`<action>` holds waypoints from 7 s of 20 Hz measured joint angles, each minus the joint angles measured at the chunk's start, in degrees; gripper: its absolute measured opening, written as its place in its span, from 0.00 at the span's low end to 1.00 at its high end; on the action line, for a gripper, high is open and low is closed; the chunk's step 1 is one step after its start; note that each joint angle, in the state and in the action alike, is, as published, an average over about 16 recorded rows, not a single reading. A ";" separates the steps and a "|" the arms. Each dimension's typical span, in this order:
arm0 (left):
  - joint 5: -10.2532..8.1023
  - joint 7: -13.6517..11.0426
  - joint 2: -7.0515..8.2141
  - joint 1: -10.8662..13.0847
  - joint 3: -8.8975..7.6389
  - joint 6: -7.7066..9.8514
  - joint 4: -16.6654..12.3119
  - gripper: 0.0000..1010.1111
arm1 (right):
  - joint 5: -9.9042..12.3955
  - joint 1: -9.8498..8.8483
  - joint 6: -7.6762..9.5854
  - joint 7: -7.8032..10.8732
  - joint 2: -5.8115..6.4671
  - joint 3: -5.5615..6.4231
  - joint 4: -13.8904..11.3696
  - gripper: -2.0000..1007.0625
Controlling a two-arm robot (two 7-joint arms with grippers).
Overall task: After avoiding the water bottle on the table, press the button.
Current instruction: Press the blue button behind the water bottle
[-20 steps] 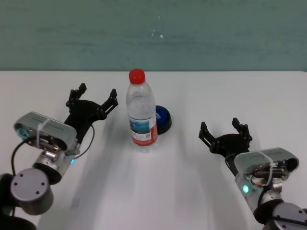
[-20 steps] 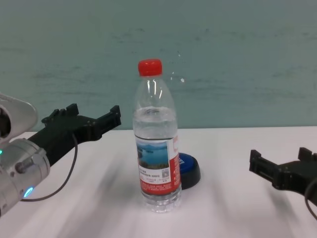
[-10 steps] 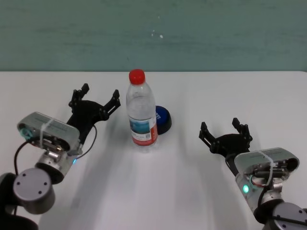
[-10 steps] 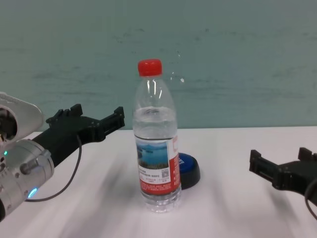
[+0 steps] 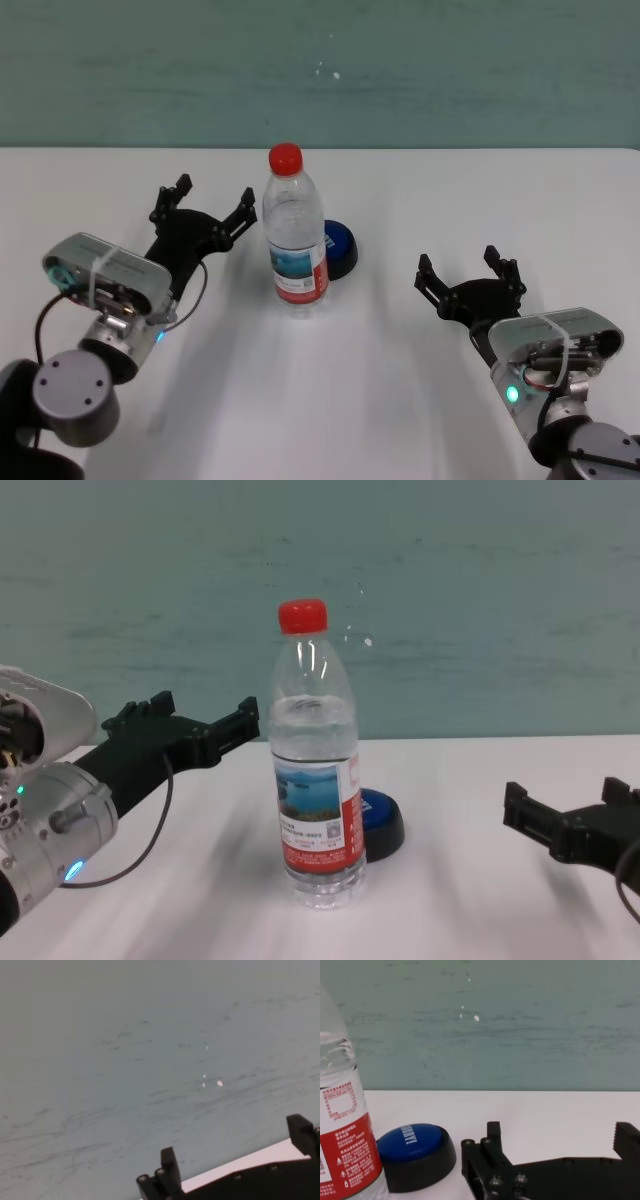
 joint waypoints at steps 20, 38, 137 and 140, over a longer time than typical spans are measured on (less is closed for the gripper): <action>0.23 0.67 -0.13 -0.21 -0.40 0.38 0.30 1.00 | 0.00 0.00 0.00 0.00 0.00 0.00 0.00 1.00; -1.08 1.19 0.27 -0.18 -3.08 1.49 0.55 1.00 | 0.00 0.00 0.00 0.00 0.00 0.00 0.00 1.00; -13.90 -6.60 9.38 27.18 -7.38 2.78 -27.40 1.00 | 0.00 0.00 0.00 0.00 0.00 0.00 0.00 1.00; -13.45 -6.45 9.29 27.13 -6.73 2.57 -27.38 1.00 | 0.00 0.00 0.00 0.00 0.00 0.00 0.00 1.00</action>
